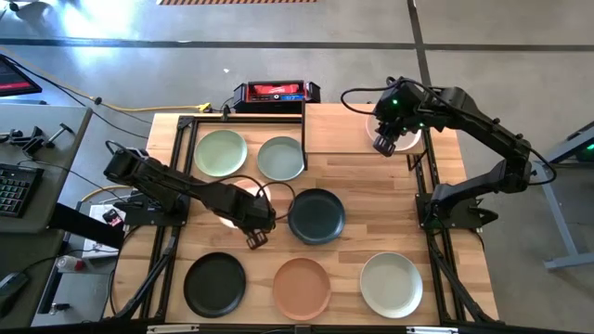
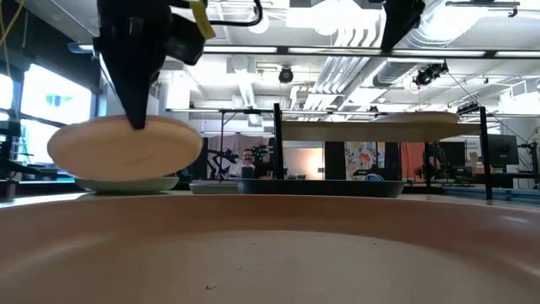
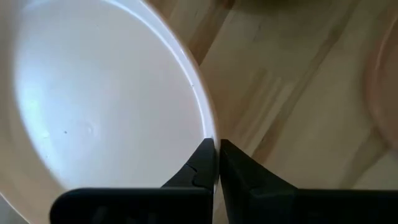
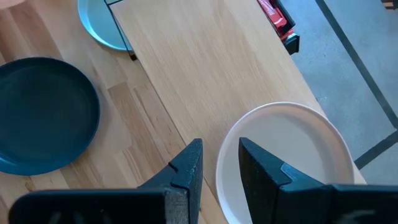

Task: Place and stack plates onto a shelf
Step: Stack the orange plate on the light brown plate on the shelf

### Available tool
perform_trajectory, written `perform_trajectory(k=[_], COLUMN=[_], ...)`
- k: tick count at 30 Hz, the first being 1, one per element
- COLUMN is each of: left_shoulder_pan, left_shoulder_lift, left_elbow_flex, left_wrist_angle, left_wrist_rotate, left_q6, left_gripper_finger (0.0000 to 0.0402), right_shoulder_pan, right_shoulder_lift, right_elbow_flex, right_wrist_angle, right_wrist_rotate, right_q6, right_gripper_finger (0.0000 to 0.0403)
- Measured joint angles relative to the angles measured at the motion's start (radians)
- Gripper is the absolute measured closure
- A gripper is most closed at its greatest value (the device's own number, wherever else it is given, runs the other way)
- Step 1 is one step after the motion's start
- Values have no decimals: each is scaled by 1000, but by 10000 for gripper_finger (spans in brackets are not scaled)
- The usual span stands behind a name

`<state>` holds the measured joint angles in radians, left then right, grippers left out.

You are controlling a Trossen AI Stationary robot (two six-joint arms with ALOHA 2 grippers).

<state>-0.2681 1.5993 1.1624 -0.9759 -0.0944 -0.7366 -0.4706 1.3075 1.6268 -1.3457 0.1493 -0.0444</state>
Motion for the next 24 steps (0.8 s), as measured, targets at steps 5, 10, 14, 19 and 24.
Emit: perform_trajectory(k=[5, 10, 14, 19, 24], left_shoulder_pan=[15, 34, 53, 73, 79], left_shoulder_lift=[0, 0, 0, -1, -1], left_elbow_flex=[0, 0, 0, 2, 61], left_wrist_angle=[-26, -29, -30, -33, -82], left_wrist_rotate=[-33, -97, -122, -189, -308], left_q6=[127, 275, 428, 652, 818], left_gripper_finger=[401, 401, 401, 401, 401], right_shoulder_pan=[0, 0, 0, 0, 0], right_shoulder_lift=[0, 0, 0, 0, 1], right_elbow_flex=[0, 0, 0, 0, 0], right_wrist_angle=[0, 1, 26, 119, 192], right_wrist_rotate=[0, -4, 0, -1, -9], right_q6=[0, 2, 15, 130, 185], right_gripper_finger=[322, 296, 262, 243, 242])
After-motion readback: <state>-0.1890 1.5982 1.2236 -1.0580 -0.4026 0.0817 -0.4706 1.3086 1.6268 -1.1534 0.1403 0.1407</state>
